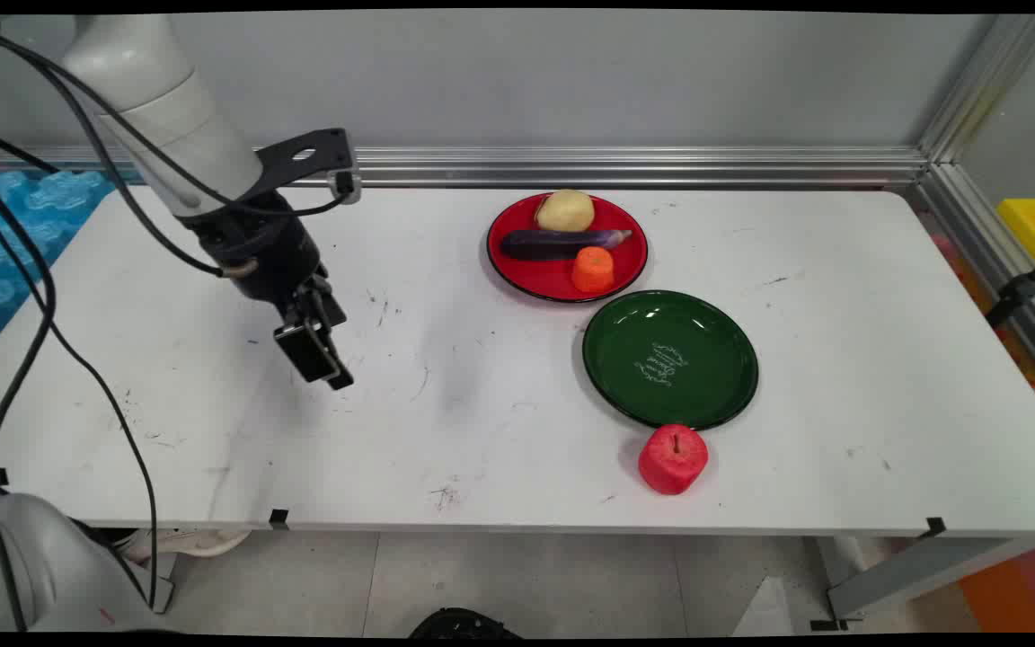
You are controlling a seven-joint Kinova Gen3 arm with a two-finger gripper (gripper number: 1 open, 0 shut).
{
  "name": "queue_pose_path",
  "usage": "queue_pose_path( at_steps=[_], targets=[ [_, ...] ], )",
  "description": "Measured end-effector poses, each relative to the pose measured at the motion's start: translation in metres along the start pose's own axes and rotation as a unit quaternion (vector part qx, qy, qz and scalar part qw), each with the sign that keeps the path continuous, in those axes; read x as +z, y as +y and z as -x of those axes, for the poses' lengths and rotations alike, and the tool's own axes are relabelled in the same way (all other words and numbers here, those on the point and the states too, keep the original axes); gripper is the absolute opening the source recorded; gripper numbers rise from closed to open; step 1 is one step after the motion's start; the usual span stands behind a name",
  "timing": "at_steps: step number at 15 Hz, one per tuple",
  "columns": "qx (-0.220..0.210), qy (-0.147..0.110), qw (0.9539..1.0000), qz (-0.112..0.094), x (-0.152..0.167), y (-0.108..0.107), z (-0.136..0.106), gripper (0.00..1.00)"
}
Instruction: Pick up the eggplant from the red plate
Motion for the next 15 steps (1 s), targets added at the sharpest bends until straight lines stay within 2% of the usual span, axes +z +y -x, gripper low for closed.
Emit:
queue_pose_path(
  at_steps=[4, 8, 13, 15],
  targets=[
    [0.009, 0.022, 0.9995, -0.019, 0.011, -0.015, -0.021, 1.0],
    [0.026, 0.055, 0.9972, -0.043, 0.03, -0.042, -0.057, 1.0],
    [0.047, 0.102, 0.991, -0.072, 0.053, -0.08, -0.103, 1.0],
    [0.053, 0.114, 0.9889, -0.08, 0.058, -0.092, -0.113, 1.0]
  ],
)
